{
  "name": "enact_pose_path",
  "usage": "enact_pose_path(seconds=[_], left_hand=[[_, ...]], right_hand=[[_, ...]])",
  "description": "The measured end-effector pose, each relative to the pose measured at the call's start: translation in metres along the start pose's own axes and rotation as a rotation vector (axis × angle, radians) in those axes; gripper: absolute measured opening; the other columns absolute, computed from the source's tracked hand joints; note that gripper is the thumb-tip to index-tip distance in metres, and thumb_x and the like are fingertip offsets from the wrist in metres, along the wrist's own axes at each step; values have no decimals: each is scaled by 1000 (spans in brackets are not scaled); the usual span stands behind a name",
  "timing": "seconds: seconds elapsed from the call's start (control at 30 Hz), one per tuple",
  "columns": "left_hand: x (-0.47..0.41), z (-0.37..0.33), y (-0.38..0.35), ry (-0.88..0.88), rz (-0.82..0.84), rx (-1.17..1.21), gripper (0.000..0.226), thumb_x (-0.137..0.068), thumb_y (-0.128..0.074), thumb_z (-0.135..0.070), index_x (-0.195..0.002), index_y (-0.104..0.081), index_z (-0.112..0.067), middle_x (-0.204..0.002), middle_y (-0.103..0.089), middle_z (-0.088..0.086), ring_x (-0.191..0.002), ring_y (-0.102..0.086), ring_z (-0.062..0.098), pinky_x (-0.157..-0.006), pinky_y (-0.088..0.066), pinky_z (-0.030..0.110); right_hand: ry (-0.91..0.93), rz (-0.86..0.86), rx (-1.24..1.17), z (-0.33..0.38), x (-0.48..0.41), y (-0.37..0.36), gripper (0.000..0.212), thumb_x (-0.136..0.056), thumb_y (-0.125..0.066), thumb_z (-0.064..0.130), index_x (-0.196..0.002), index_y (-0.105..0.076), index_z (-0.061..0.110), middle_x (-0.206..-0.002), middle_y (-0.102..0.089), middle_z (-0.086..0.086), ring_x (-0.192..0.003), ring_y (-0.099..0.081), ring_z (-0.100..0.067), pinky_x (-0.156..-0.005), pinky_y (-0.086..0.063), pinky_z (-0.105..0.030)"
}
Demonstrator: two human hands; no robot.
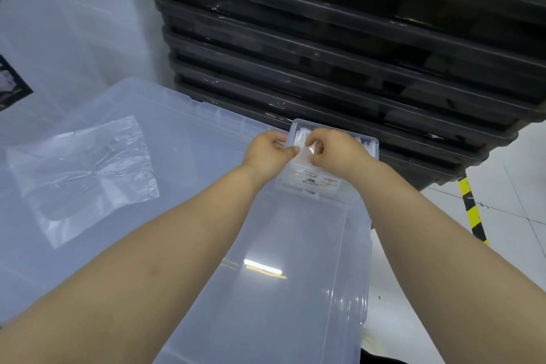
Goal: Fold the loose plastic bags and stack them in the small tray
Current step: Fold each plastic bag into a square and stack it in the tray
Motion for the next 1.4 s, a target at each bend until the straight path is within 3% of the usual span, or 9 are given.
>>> enact_pose_path(seconds=[0.27, 0.43, 0.63, 0.73, 0.9, 1.1, 1.2, 1.27, 1.4], left_hand=[[29, 20, 25, -76, -17, 6, 28, -93, -51, -13, -120, -58, -11, -102, -55, -1, -94, -52, 11, -79, -37, 15], [56, 49, 60, -117, -30, -157, 19, -92, -53, -15, -107, -64, -16, -98, -58, -6, -89, -53, 10, -68, -36, 2], [92, 83, 126, -116, -59, -649, 31, -93, -51, -23, -124, -56, -18, -132, -50, -3, -121, -45, 13, -94, -30, 18], [99, 100, 160, -28, -105, -899, 49, -95, -45, -36, -140, -36, -21, -150, -27, -2, -137, -25, 17, -106, -24, 26], [100, 134, 187, 175, -133, -1018, 57, -95, -40, -44, -143, -28, -18, -152, -22, 2, -138, -22, 20, -106, -26, 32], [87, 136, 193, 95, -245, -1088, 27, -97, -42, -21, -113, -62, -11, -118, -57, 1, -112, -49, 21, -69, -41, 30], [83, 138, 194, -100, -313, -1154, 21, -51, -81, 8, -53, -63, -3, -59, -59, 8, -55, -59, 27, -39, -15, 14], [79, 143, 199, -137, -345, -1116, 39, -23, -83, 14, -36, -52, -6, -41, -48, 4, -34, -48, 23, -51, -2, 4], [88, 129, 188, -199, -357, -1065, 29, -40, -82, 13, -44, -58, -3, -49, -55, 7, -37, -51, 25, -49, -12, 6]], right_hand=[[-75, 67, -45, 4, -11, -6, 21, -89, -53, 20, -110, -57, 21, -109, -59, -1, -94, -53, -20, -74, -39, -25], [151, -366, 37, 40, 35, -6, 28, -93, -45, 14, -117, -59, 11, -119, -60, -3, -113, -49, -23, -89, -32, -25], [419, -275, 105, 65, 88, -104, 32, -76, -45, 33, -83, -74, 19, -90, -73, -1, -77, -71, -17, -63, -54, -24], [358, -150, 217, 61, 101, -138, 58, -100, -7, 37, -107, -62, 22, -105, -70, -4, -93, -69, -18, -98, -34, -23], [305, -167, 228, 61, 105, -139, 69, -99, -1, 40, -110, -64, 16, -113, -67, -9, -101, -65, -23, -105, -12, -22], [315, -225, 167, 59, 102, -144, 53, -99, -1, 43, -120, -42, 18, -119, -64, -10, -115, -39, -17, -107, -9, -22], [341, -244, 157, 61, 103, -142, 53, -99, -2, 43, -120, -44, 17, -118, -64, -10, -115, -39, -17, -106, -10, -21], [362, -267, 139, 62, 103, -141, 53, -99, -2, 44, -120, -43, 17, -118, -64, -11, -115, -39, -17, -106, -9, -22], [394, -350, 111, 60, 101, -140, 55, -99, -12, 43, -115, -54, 13, -113, -66, -13, -112, -52, -24, -106, -23, -24]])
Point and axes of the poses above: each hand's wrist, its own x-axis away from the middle knuckle, its own y-axis out of the back of the hand, z = x × y, the point moved 4 cm from there along -x, towards the middle knuckle
